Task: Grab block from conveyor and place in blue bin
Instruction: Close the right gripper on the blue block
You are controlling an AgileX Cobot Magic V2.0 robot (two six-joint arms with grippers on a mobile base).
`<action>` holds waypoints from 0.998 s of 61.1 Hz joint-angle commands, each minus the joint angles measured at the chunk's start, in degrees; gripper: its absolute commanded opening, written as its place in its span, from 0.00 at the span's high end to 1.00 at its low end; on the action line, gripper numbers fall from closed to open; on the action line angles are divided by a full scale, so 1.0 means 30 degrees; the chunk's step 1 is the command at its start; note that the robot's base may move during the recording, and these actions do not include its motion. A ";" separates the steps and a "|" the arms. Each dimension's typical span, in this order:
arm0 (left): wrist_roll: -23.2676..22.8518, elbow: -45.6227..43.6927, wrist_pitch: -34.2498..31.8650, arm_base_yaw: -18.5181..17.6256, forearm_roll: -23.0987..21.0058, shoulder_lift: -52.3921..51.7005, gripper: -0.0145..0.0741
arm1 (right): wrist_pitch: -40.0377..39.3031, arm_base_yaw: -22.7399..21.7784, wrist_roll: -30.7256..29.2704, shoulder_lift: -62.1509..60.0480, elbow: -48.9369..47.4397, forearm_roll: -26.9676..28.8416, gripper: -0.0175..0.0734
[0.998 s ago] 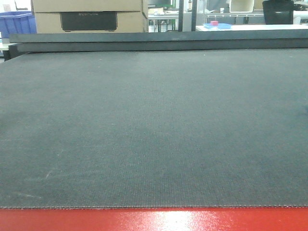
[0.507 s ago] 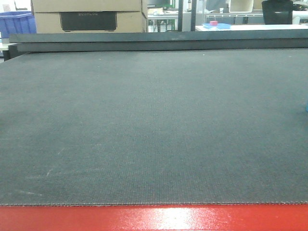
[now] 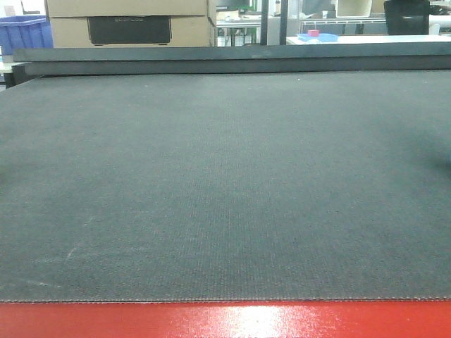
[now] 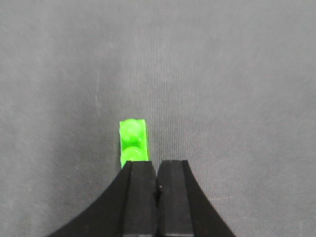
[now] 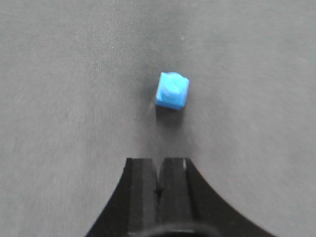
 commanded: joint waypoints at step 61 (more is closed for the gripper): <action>-0.0681 -0.1254 0.1191 0.0058 -0.0915 0.3745 0.96 | 0.0274 -0.1811 0.1782 0.9369 -0.3678 0.1347 0.38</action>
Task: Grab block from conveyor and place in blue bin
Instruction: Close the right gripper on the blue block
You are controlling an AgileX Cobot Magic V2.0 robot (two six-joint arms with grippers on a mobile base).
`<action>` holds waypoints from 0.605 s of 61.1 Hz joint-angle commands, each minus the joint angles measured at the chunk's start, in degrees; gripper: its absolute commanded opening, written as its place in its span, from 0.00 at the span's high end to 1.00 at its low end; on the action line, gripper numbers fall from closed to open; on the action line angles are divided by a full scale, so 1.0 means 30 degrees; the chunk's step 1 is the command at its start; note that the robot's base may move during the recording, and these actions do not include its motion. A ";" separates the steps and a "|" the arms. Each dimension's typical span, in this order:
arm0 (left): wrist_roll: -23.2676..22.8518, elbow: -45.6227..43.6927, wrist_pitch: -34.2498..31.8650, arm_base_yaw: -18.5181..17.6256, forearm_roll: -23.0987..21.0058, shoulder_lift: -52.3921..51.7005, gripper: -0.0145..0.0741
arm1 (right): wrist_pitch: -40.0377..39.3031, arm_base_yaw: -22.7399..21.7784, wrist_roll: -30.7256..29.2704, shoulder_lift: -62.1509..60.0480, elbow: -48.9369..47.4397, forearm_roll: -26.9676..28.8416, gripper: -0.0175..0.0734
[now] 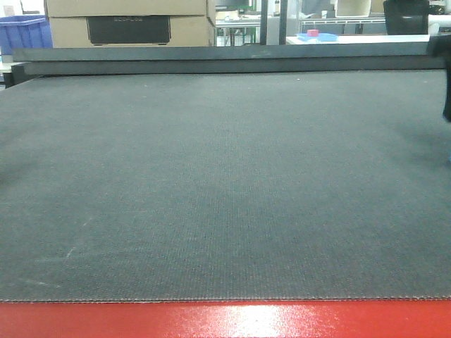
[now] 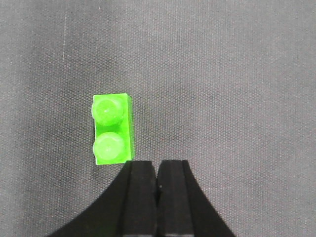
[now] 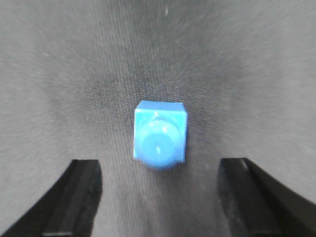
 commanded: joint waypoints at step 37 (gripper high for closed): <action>-0.2597 -0.0175 0.0186 0.0092 -0.0234 0.0060 0.96 | -0.1760 -0.0065 0.0482 0.2338 -0.0154 -0.0714 0.82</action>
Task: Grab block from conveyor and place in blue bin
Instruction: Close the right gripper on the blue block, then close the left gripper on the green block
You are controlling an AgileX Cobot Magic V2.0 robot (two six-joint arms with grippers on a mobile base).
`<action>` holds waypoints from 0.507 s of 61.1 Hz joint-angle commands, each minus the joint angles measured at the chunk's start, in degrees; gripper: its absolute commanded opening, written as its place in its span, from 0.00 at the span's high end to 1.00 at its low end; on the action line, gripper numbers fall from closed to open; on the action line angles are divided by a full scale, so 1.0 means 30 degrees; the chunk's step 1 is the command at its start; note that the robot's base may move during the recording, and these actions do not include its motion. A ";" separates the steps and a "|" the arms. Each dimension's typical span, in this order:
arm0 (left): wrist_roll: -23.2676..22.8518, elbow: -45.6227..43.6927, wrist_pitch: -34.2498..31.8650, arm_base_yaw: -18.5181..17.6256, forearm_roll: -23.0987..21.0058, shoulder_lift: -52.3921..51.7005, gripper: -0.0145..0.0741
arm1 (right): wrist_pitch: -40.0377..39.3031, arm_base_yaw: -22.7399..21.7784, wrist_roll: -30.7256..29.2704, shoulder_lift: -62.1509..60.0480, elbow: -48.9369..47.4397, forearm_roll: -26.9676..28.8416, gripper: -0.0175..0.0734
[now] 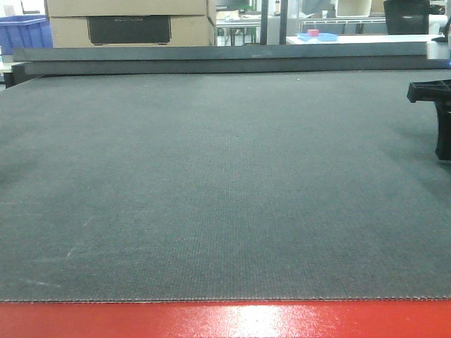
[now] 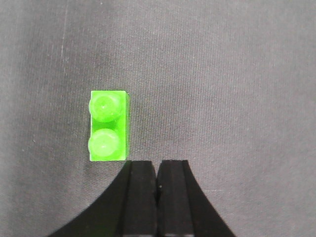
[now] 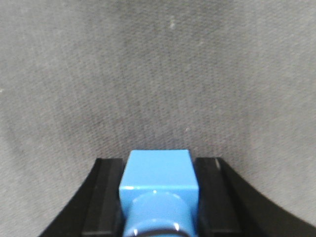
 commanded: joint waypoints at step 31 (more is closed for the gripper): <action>0.2216 -0.1253 0.2469 0.1544 0.0041 0.1404 0.92 | 0.1492 0.1060 -0.0063 -0.3890 -0.0683 -0.0638 0.99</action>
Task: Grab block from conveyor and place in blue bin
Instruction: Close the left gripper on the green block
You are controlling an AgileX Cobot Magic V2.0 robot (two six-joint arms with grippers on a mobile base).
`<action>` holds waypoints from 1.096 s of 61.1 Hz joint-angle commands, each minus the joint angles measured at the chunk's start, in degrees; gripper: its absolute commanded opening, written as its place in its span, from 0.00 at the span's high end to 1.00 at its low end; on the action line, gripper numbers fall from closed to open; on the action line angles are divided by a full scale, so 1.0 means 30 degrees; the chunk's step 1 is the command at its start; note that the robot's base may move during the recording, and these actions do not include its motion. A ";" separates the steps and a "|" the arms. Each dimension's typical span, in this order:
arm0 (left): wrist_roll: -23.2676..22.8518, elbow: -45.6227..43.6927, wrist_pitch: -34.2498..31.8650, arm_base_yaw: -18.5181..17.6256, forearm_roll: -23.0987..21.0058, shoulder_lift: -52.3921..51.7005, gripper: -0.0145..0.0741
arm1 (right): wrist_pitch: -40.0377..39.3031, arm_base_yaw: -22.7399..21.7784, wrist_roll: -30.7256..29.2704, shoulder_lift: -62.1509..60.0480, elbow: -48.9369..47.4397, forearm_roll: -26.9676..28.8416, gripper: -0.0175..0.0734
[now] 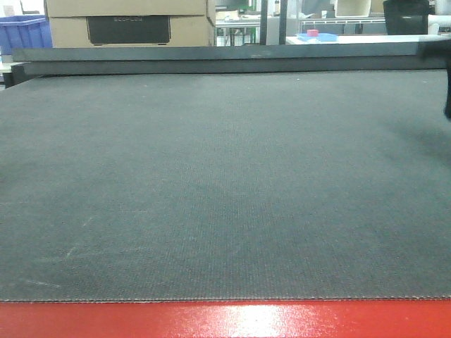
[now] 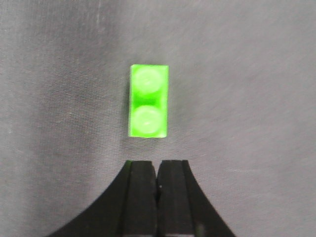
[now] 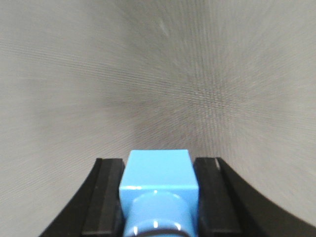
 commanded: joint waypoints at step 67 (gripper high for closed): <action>0.0294 -0.0120 -0.3399 0.0062 0.0751 0.5421 0.94 | 0.0032 0.3053 -0.0063 -0.1439 -0.0041 0.0180 0.99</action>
